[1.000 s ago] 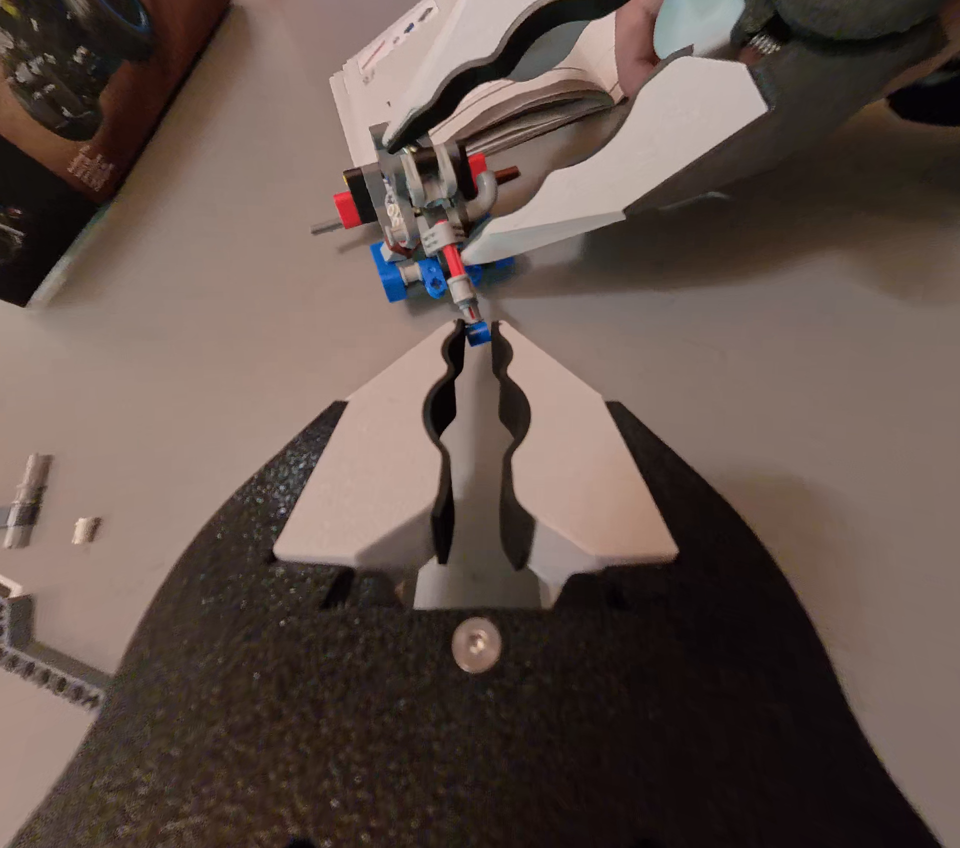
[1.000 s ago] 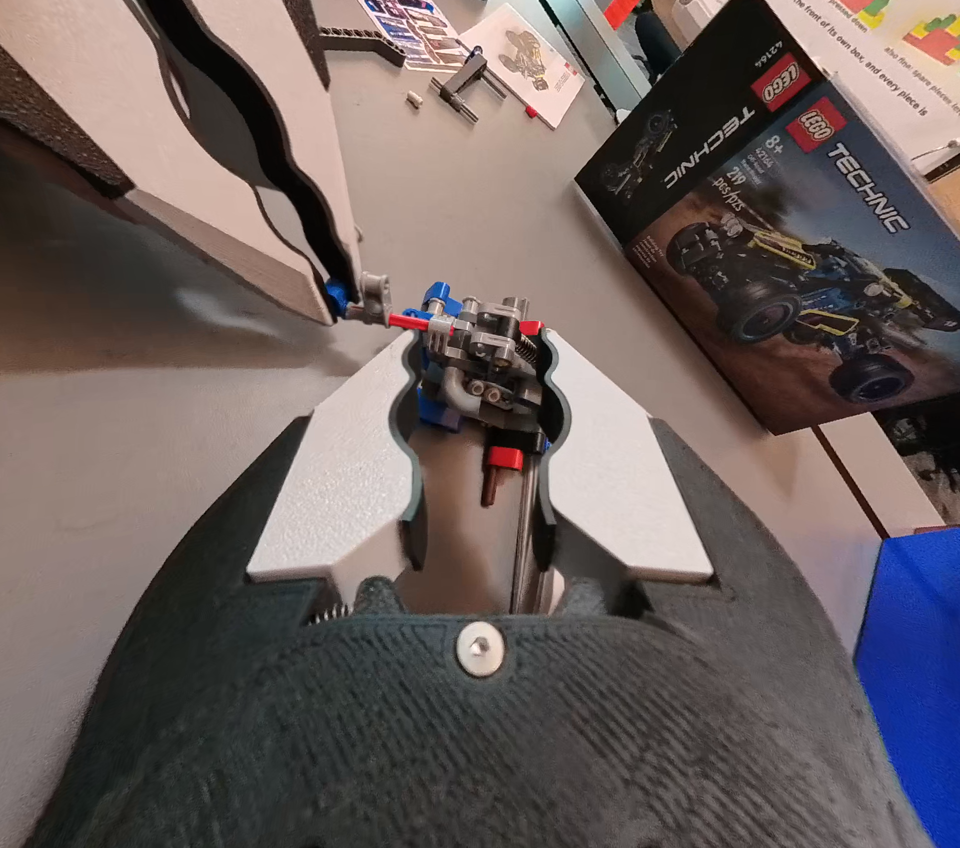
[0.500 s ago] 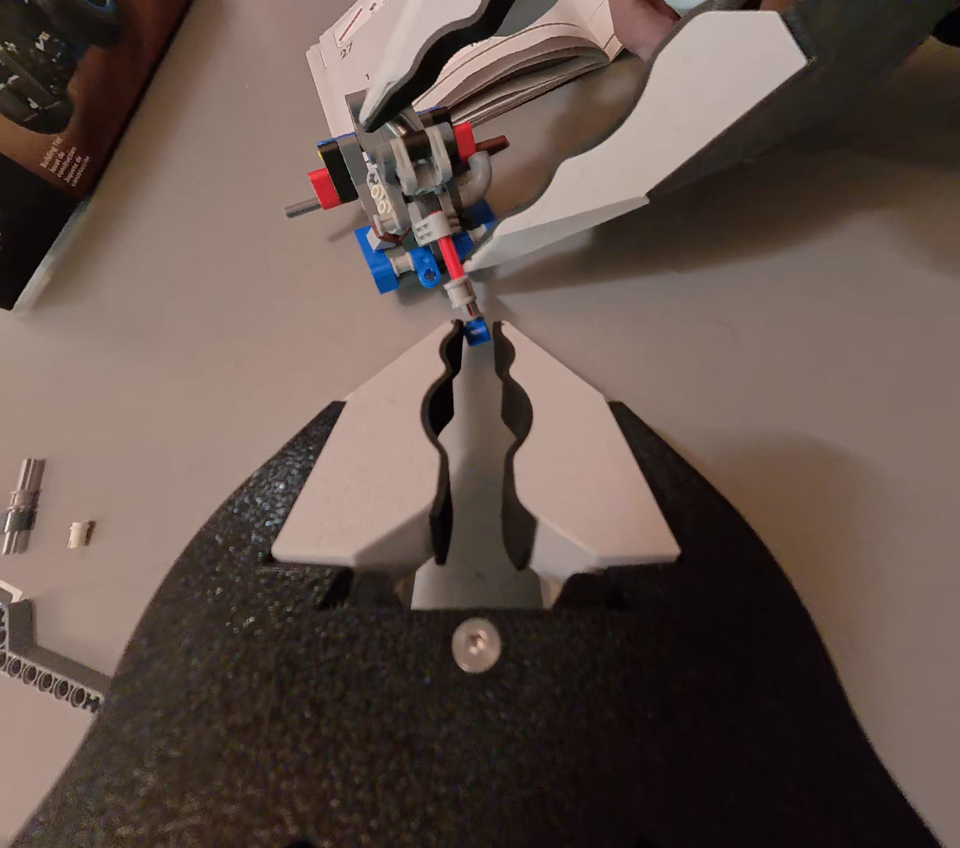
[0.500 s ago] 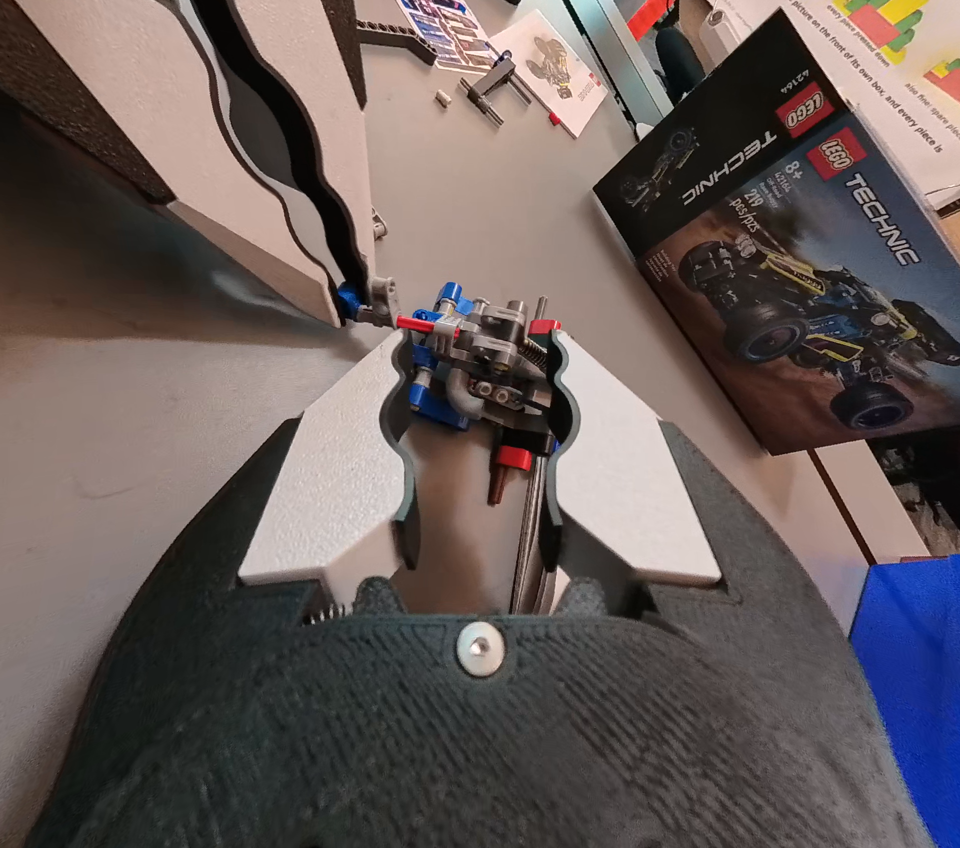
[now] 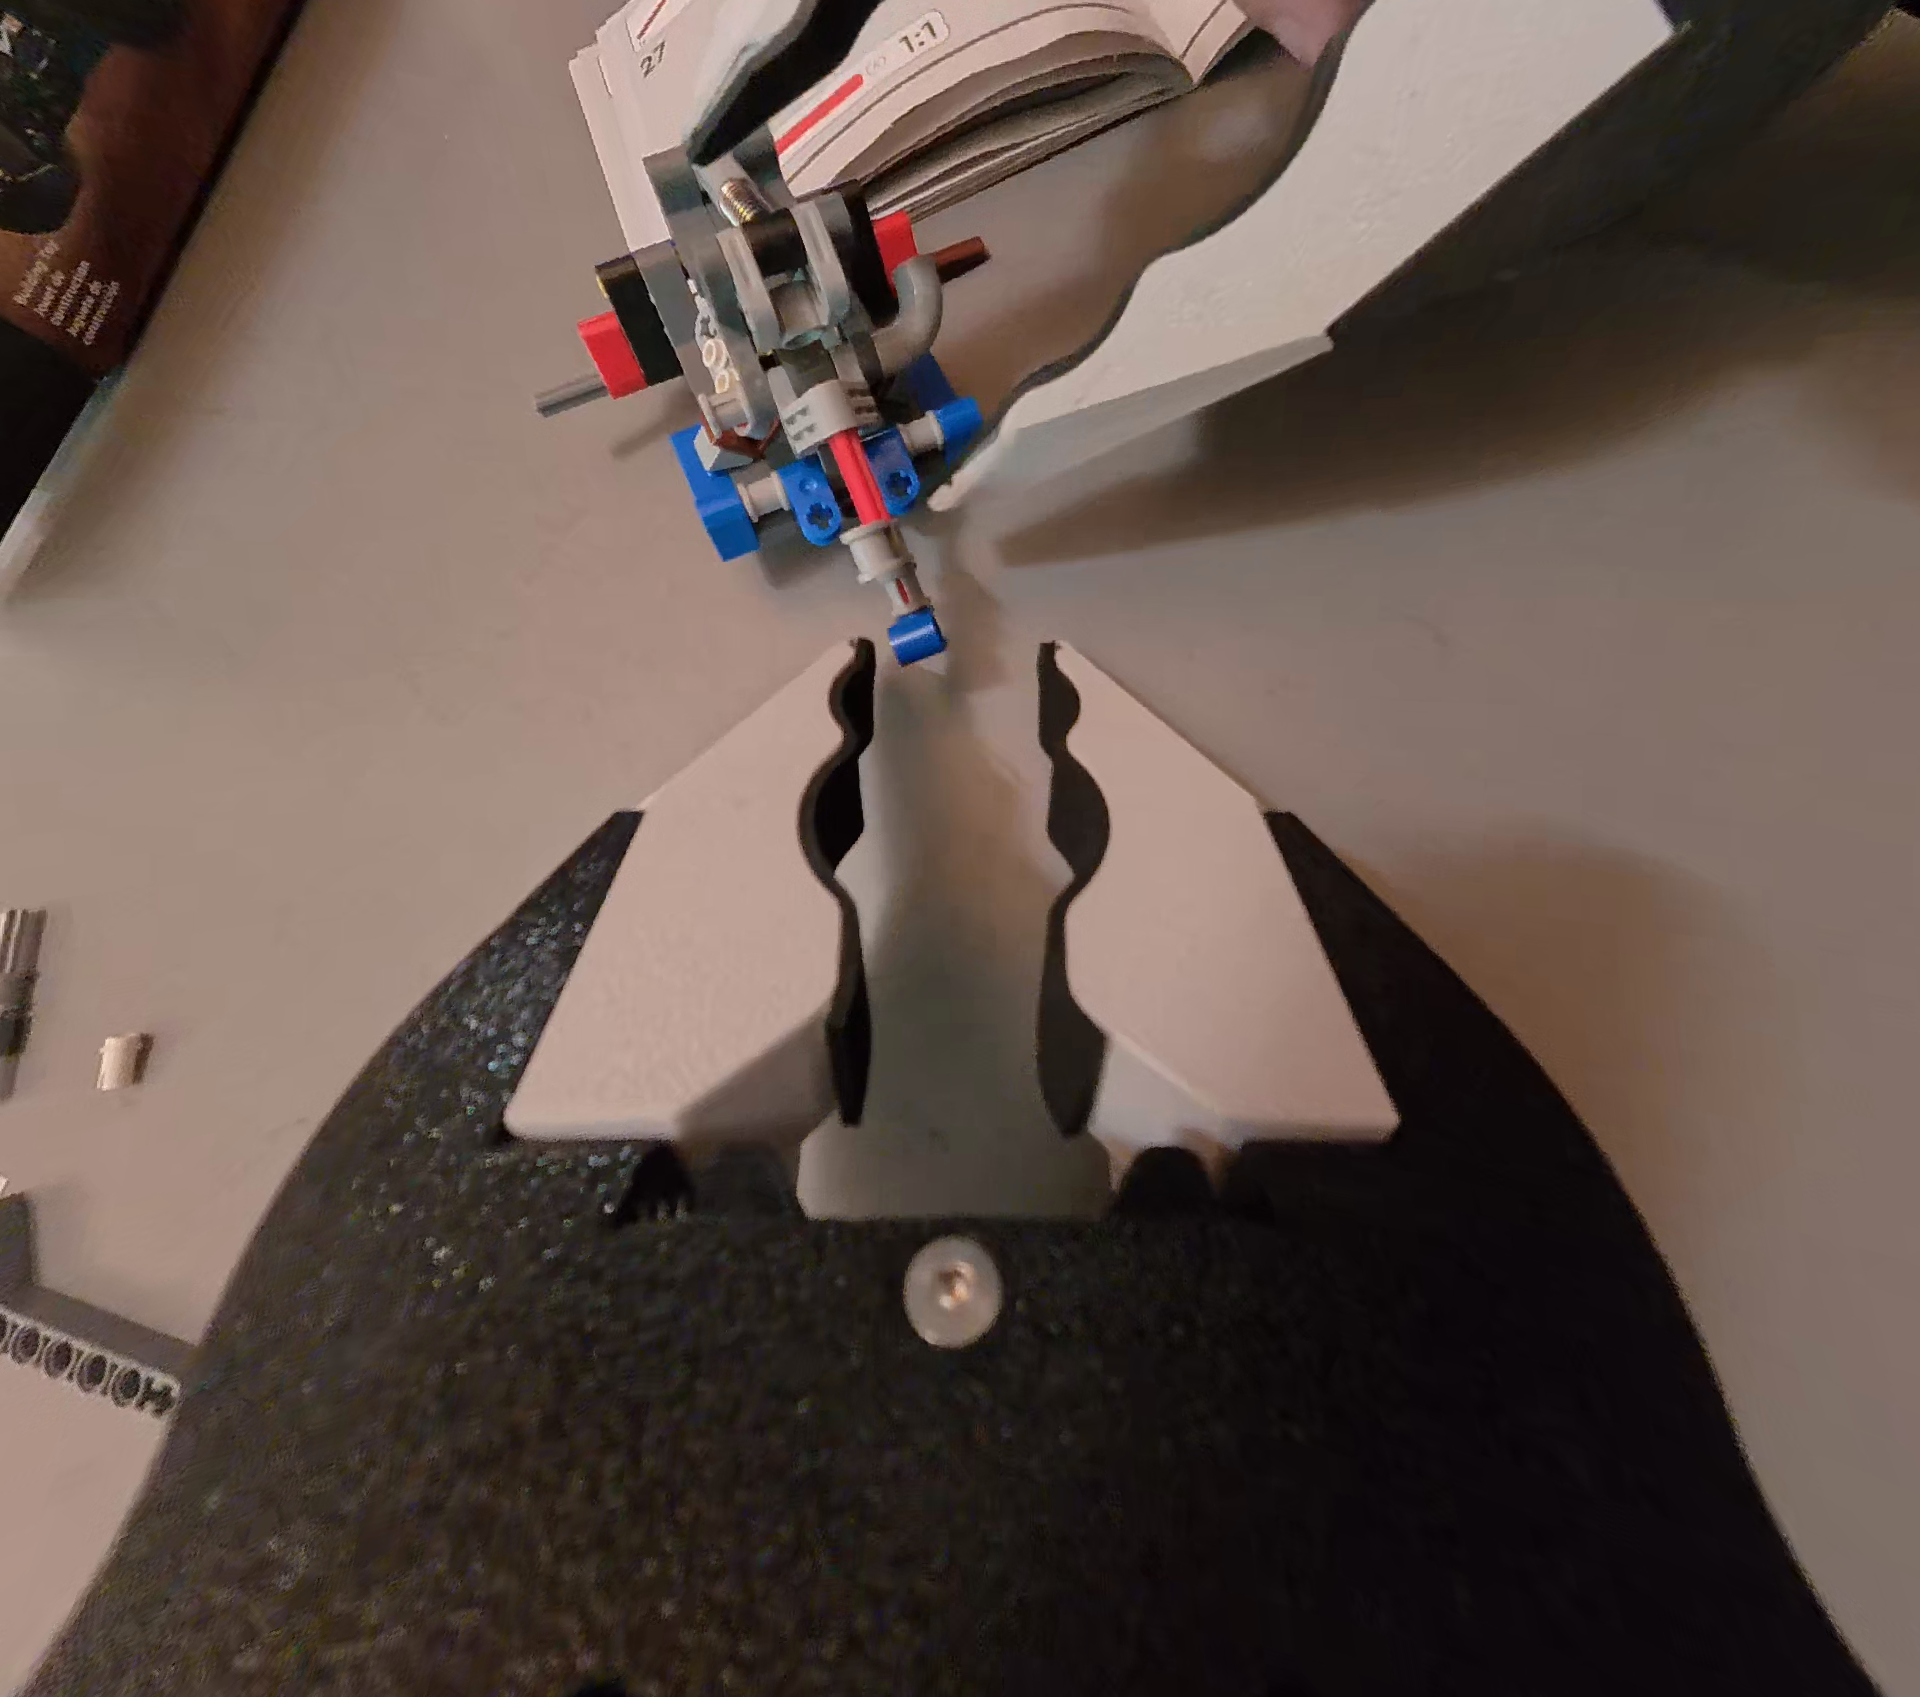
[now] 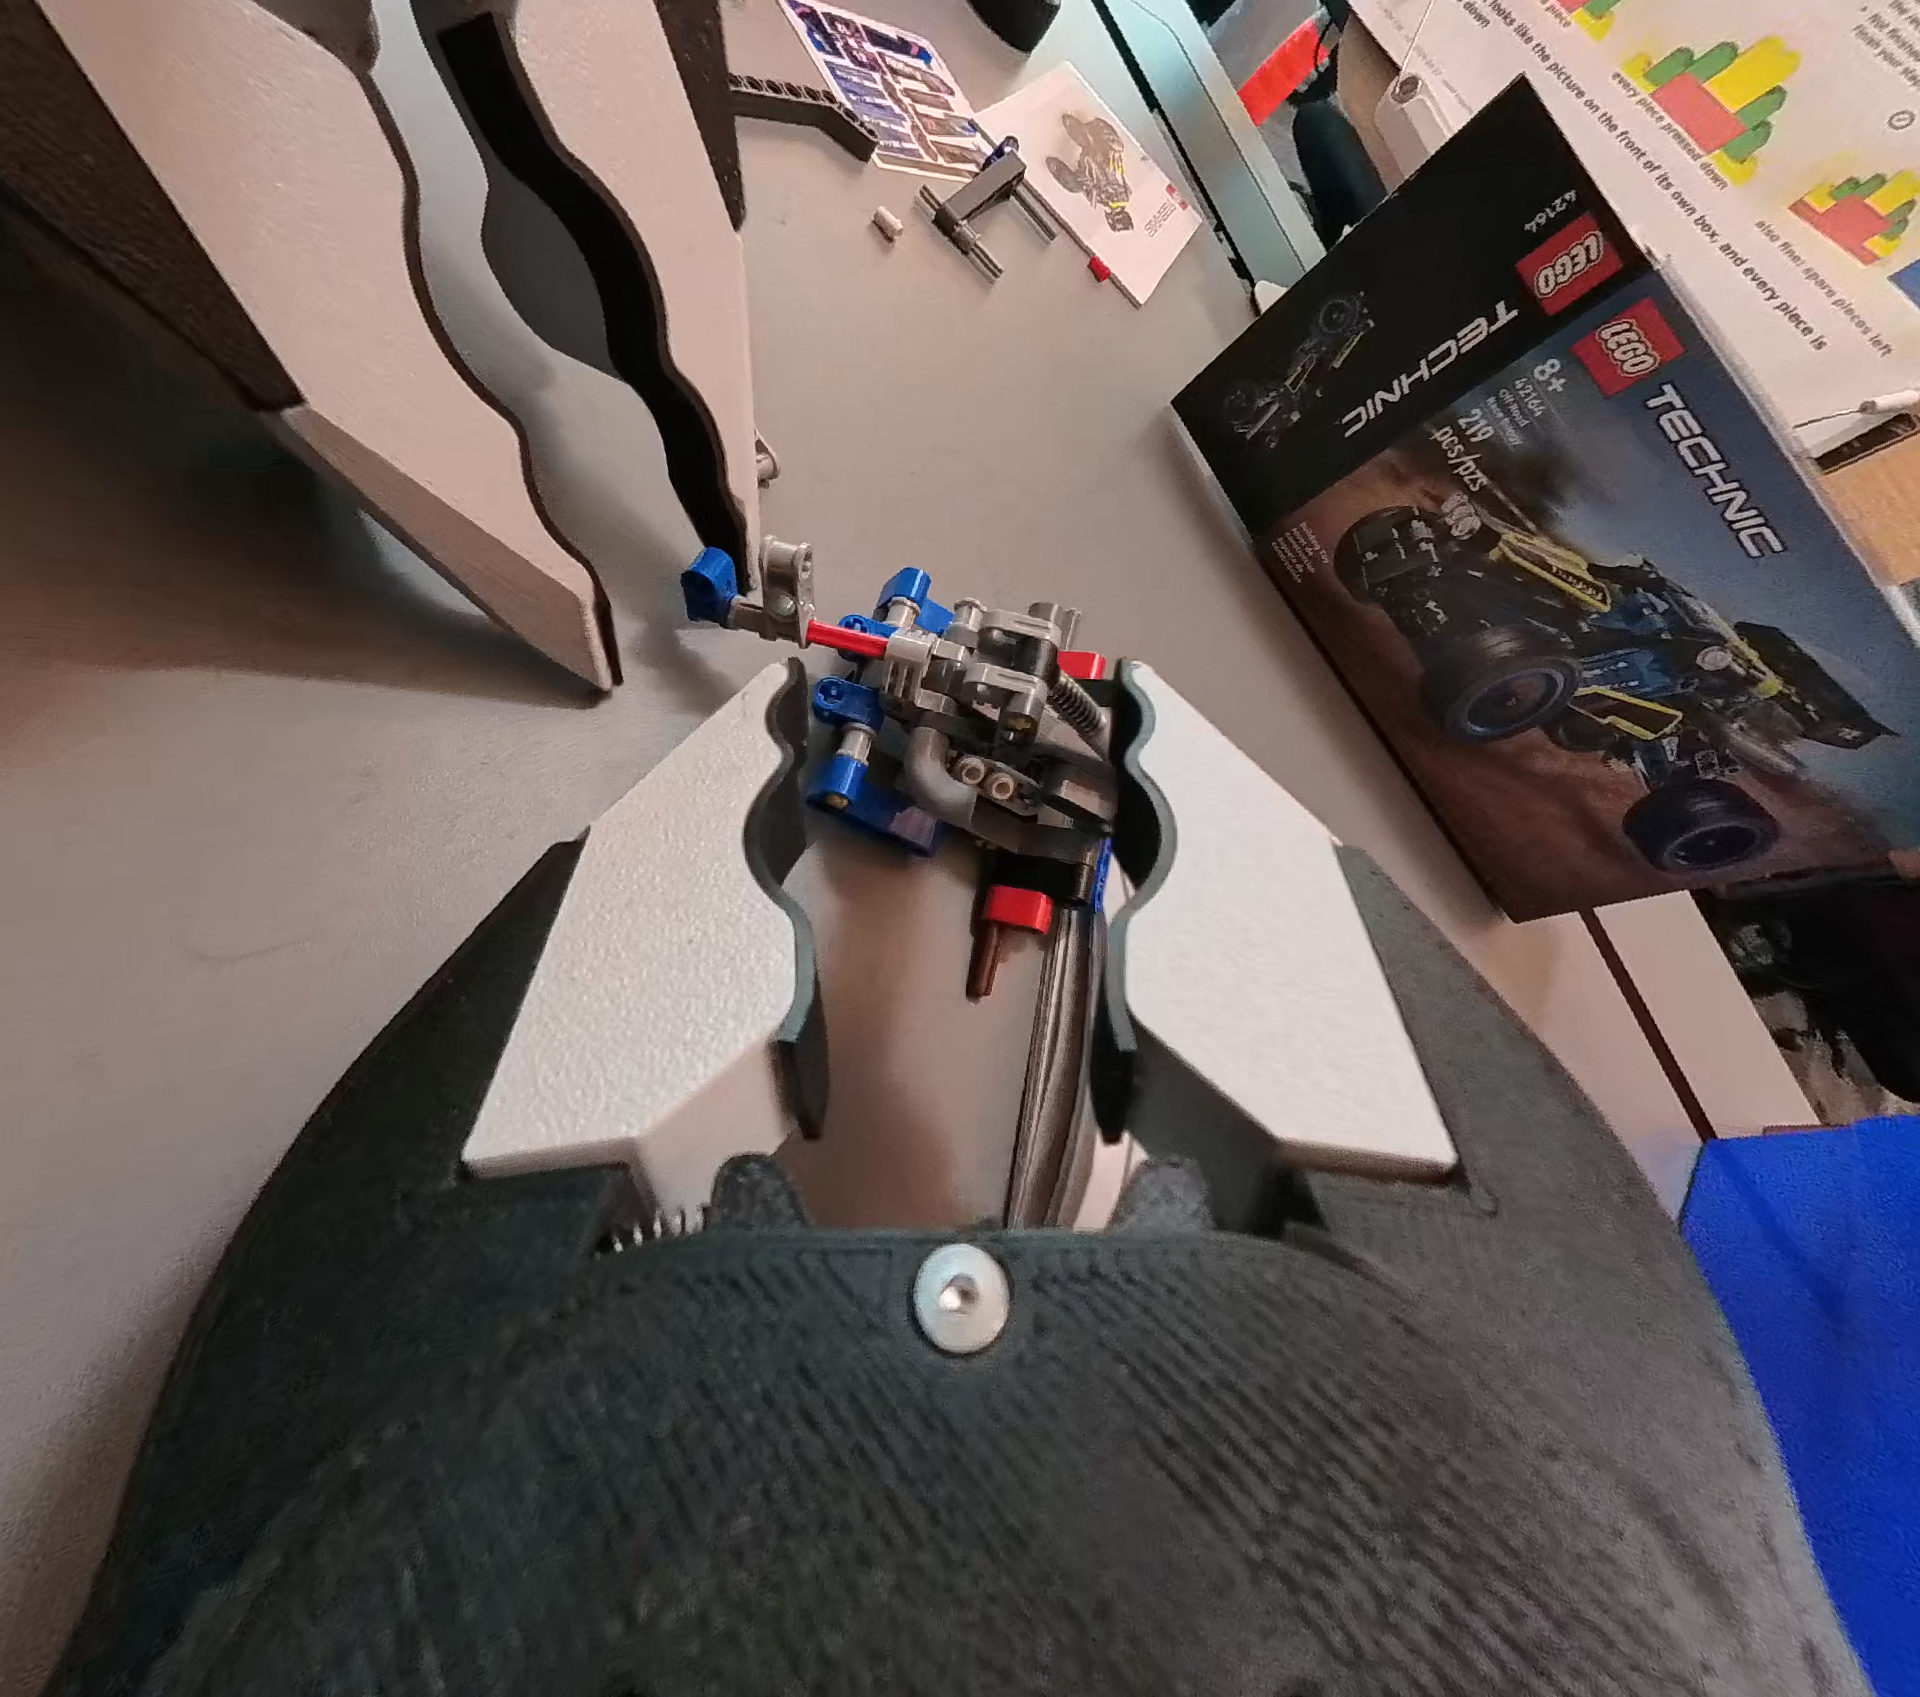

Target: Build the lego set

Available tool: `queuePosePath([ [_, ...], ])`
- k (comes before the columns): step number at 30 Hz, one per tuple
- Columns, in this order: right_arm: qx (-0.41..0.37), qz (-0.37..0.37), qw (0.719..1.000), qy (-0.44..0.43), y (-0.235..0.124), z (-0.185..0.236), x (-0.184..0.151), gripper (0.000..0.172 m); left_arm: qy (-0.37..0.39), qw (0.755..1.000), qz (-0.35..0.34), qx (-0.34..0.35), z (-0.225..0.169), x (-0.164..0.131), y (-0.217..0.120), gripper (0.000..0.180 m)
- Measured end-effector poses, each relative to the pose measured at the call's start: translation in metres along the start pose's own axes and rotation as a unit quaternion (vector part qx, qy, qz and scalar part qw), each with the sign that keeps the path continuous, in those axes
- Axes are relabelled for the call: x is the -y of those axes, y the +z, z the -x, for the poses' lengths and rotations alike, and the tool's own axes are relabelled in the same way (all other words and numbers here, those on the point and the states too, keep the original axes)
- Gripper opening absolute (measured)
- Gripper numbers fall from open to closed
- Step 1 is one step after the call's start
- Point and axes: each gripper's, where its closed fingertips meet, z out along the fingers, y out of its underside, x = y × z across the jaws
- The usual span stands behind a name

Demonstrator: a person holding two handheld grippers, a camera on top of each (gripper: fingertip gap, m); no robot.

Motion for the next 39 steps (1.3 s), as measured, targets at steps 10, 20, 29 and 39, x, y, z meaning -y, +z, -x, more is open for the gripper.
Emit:
queuePosePath([
  [10, -0.044, -0.042, 0.998, 0.012, -0.041, -0.032, 0.019, 0.064, 0.033, 0.998, -0.041, -0.027, 0.045, 0.009, -0.043, 0.022],
  [20, -0.014, -0.033, 0.999, -0.018, -0.044, -0.016, 0.037, 0.056, 0.063, 0.993, 0.045, -0.09, 0.05, -0.033, -0.02, 0.005],
  [29, -0.088, 0.008, 0.995, -0.042, -0.013, 0.019, 0.069, 0.045, 0.26, 0.963, -0.064, 0.003, 0.058, 0.024, -0.047, 0.005],
  [39, -0.137, 0.028, 0.98, -0.14, -0.023, 0.021, 0.061, 0.026, 0.478, 0.87, -0.12, -0.024, 0.001, 0.063, -0.075, 0.005],
])
